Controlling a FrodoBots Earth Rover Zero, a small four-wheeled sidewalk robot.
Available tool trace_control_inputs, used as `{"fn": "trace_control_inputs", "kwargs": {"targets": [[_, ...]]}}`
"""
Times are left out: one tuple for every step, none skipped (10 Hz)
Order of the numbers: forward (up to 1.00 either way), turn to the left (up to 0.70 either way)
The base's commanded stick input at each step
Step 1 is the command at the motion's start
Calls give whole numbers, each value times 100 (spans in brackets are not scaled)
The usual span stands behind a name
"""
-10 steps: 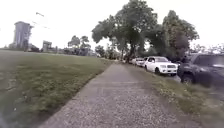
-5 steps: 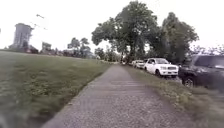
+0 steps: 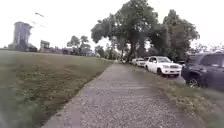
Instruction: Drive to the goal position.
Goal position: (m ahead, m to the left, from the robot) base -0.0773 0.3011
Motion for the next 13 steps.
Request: {"fn": "trace_control_inputs", "kwargs": {"targets": [[70,0],[70,0],[70,0],[70,0],[70,0],[70,0],[70,0],[70,0],[70,0],[70,0],[70,0],[70,0],[70,0]]}}
